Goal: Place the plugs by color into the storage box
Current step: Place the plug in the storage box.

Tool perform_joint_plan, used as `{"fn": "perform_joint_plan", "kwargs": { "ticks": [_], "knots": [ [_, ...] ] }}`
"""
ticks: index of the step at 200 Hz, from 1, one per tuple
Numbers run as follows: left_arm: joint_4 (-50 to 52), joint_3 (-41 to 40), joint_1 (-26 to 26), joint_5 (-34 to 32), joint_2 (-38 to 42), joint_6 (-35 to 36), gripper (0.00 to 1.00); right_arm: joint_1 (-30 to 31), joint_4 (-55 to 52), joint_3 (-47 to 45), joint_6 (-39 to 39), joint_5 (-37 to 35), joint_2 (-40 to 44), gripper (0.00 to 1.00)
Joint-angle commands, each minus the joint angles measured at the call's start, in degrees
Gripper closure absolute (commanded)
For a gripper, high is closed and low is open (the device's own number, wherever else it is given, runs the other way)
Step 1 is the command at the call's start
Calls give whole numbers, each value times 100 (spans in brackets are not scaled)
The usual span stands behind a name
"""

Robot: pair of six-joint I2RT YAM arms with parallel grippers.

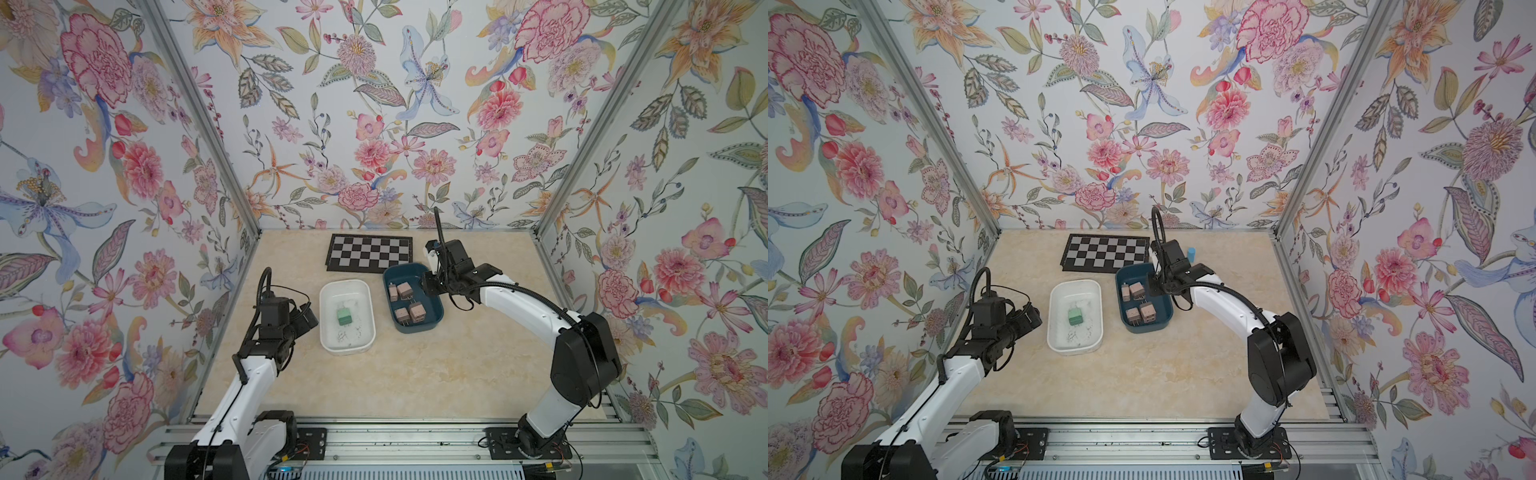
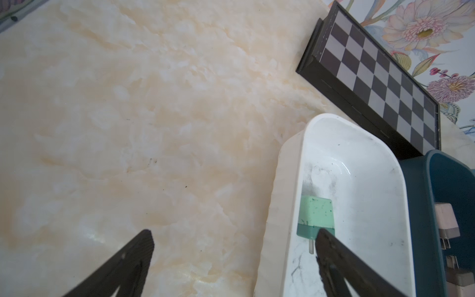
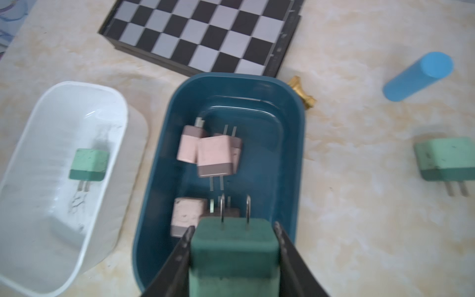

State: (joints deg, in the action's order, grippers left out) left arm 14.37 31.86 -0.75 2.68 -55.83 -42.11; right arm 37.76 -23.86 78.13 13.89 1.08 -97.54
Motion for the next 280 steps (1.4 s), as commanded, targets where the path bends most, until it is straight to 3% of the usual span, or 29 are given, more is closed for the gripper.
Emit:
{"fn": "perform_joint_plan", "kwargs": {
  "ticks": [1,52,118,221,280],
  "knots": [
    [340,103,31,-183,120,172,1,745,-242,374,446,-57,-429,64],
    [370,-109,27,-63,376,123,1,1735,-242,1554,665,-172,-1828,63],
    [375,-232,31,-39,510,164,1,1927,-283,2685,891,-153,-3069,63],
    [217,-488,29,4,530,132,1,2338,-290,2284,747,-198,-3147,63],
    [242,-484,31,47,508,172,1,2337,-290,2319,768,-67,-3263,49]
  ]
}}
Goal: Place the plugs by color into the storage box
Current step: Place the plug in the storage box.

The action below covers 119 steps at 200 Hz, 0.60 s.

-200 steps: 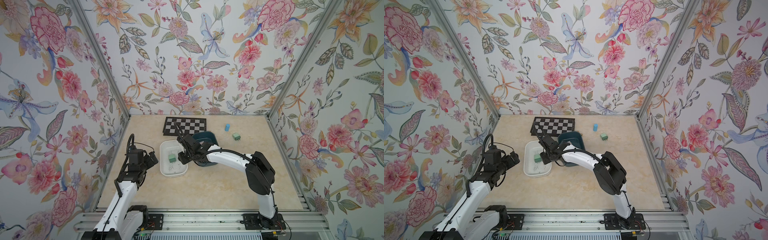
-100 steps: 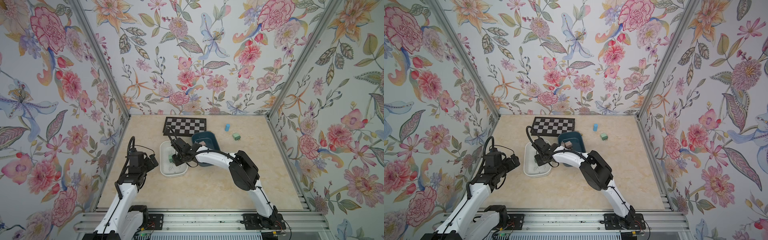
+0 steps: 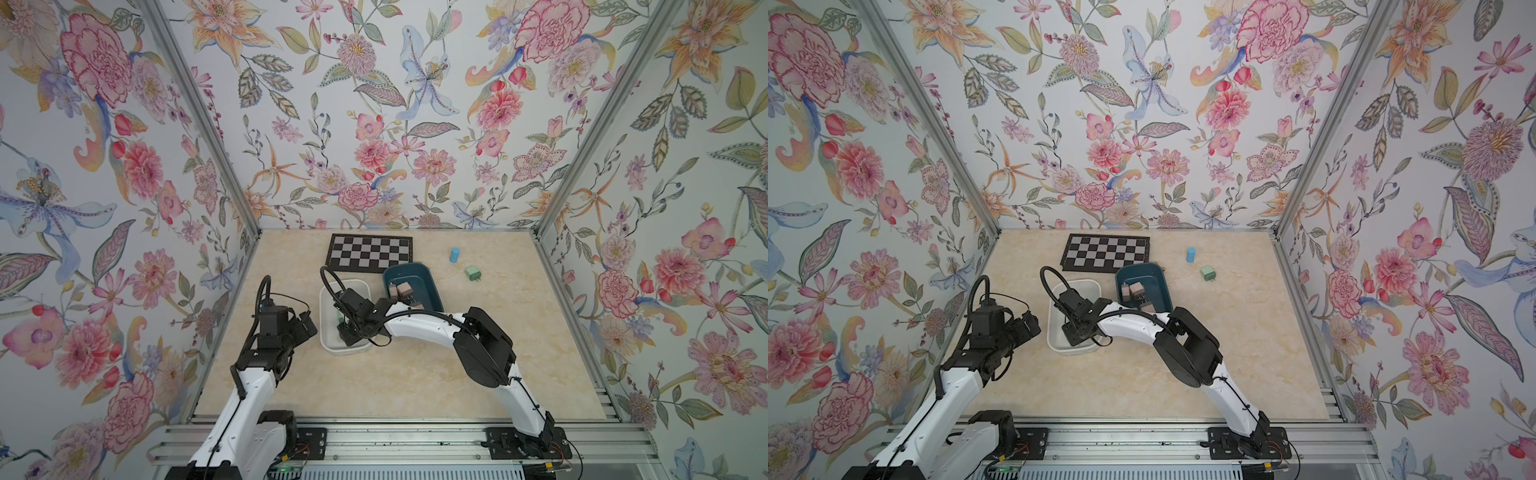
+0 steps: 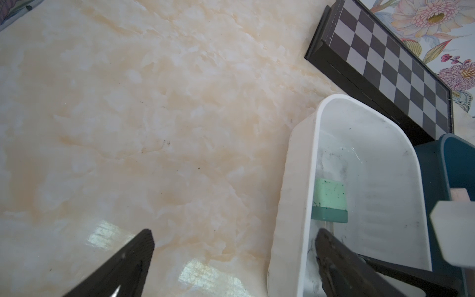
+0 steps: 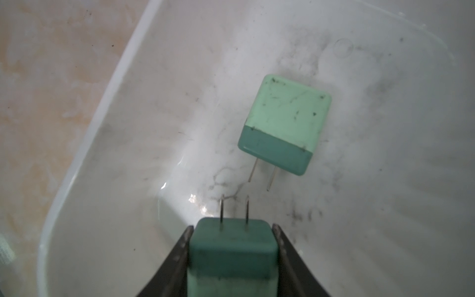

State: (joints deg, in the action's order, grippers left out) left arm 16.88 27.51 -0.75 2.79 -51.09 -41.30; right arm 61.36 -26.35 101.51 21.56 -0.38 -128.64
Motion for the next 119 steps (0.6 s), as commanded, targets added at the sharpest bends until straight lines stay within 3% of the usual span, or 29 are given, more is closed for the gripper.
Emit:
{"fn": "perform_joint_plan", "kwargs": {
  "ticks": [1,53,93,119],
  "knots": [
    [-10,-51,31,37,32,89,1,-26,-44,-19,3,81,-153,49],
    [39,-45,31,49,55,98,0,-20,-98,10,-27,109,-188,49],
    [-39,-15,23,96,-29,97,0,-178,-99,-245,-94,-124,589,32],
    [-183,78,-2,187,-235,110,1,-620,-99,-636,-197,-308,1392,24]
  ]
}}
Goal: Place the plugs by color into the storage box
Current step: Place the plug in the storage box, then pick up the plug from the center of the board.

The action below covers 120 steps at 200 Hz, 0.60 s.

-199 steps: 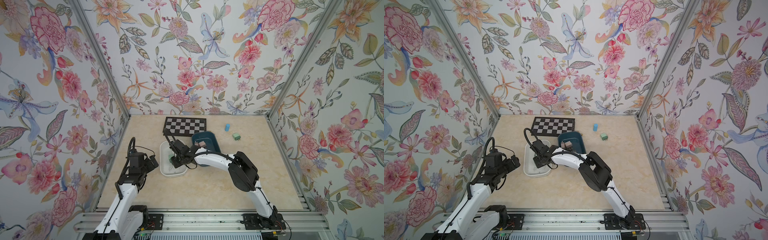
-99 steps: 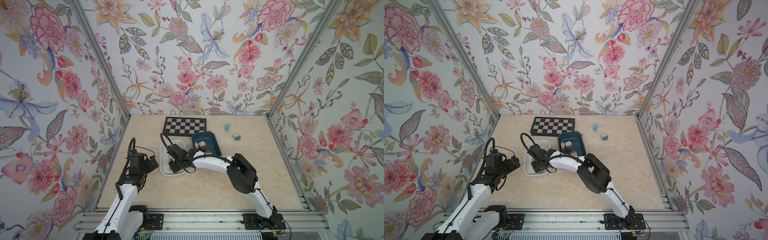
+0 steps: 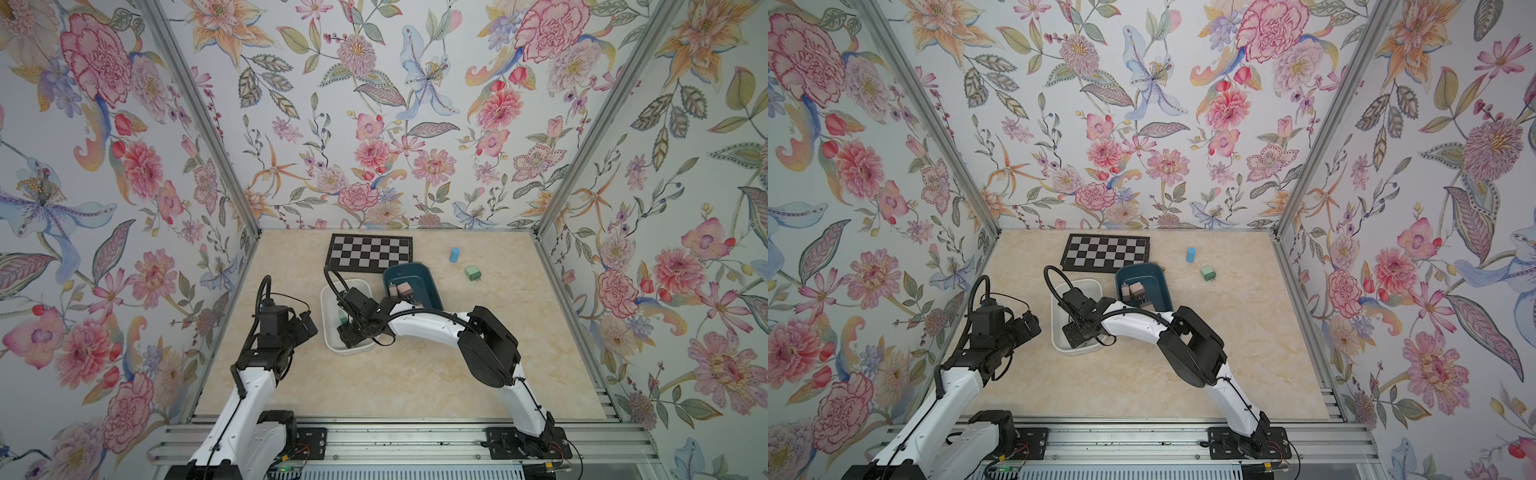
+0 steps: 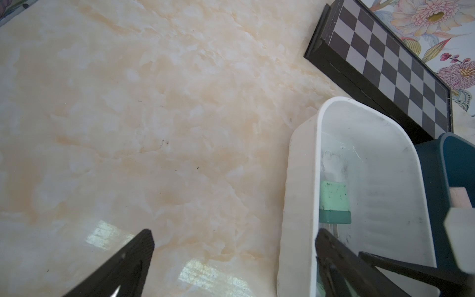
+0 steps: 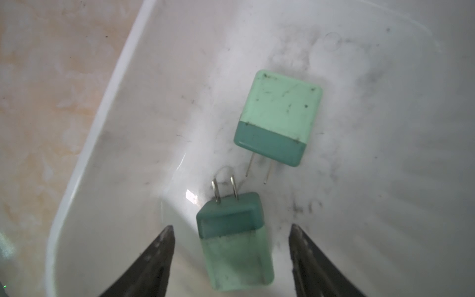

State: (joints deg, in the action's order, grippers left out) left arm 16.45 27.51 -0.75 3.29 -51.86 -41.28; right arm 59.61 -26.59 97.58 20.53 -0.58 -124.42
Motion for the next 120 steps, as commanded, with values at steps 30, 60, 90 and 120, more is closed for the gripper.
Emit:
{"fn": "perform_joint_plan", "kwargs": {
  "ticks": [30,60,90,120],
  "knots": [
    [-296,140,-86,138,-343,61,1,-1386,-74,-810,-267,-182,1842,21],
    [-425,157,-242,120,-564,23,1,-2737,-75,-1197,-532,-24,2161,19],
    [-475,167,-324,104,-693,-10,1,-3914,-75,-1350,-756,247,1818,18],
    [-439,193,-337,49,-724,5,1,-4538,-83,-1058,-1209,324,1170,17]
  ]
}}
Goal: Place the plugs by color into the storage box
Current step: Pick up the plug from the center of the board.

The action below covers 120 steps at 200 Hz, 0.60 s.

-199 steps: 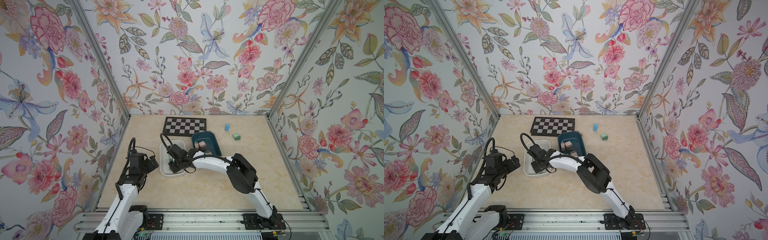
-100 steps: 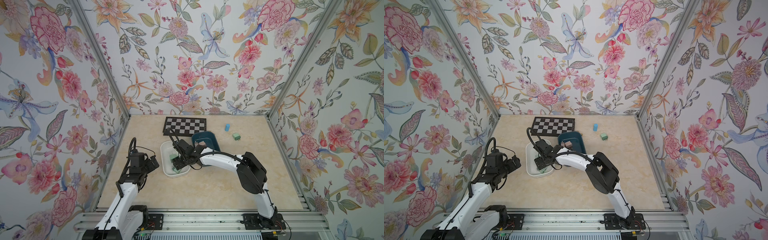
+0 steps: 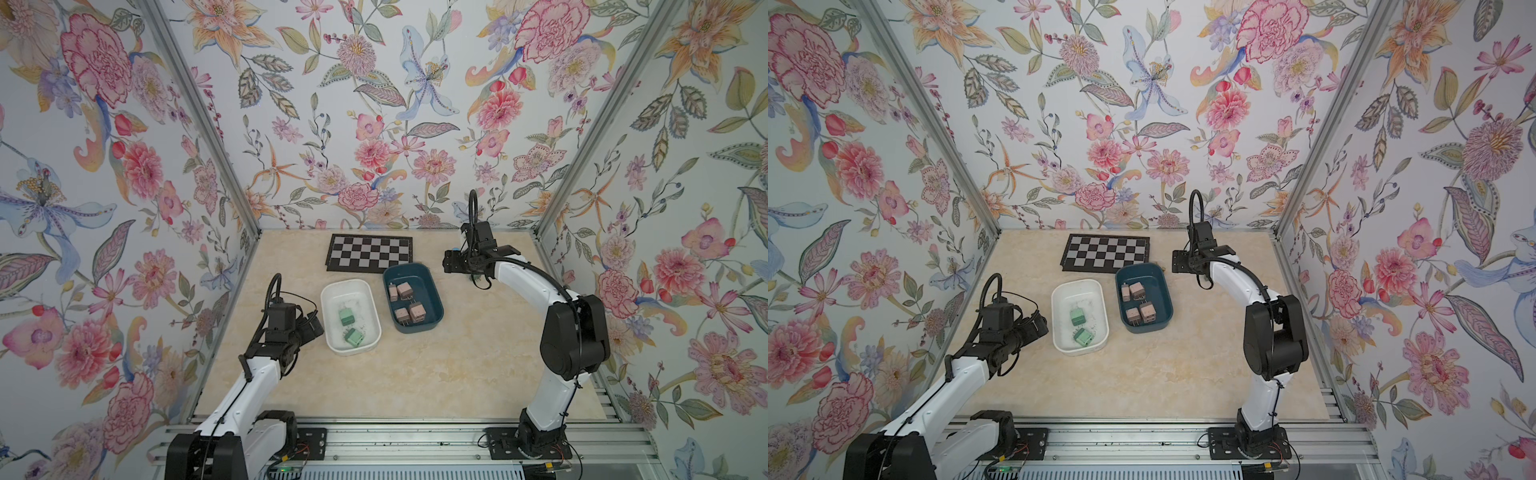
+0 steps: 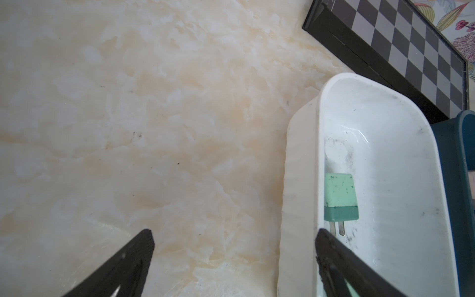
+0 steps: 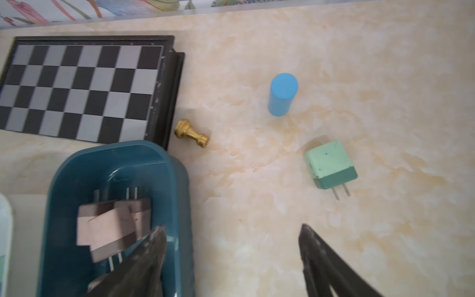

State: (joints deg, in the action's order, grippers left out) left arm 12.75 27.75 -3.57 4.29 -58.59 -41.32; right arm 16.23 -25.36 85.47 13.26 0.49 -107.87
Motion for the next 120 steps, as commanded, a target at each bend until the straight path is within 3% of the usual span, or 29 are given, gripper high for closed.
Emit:
{"fn": "perform_joint_plan", "kwargs": {
  "ticks": [1,47,120],
  "knots": [
    [-71,174,-56,-52,-49,10,1,-221,-201,171,-490,220,-504,17],
    [68,287,-77,-89,-113,41,1,-770,-302,847,-765,189,-1431,16],
    [201,439,-107,-148,-193,64,1,-1034,-315,1427,-1006,45,-2169,15]
  ]
}}
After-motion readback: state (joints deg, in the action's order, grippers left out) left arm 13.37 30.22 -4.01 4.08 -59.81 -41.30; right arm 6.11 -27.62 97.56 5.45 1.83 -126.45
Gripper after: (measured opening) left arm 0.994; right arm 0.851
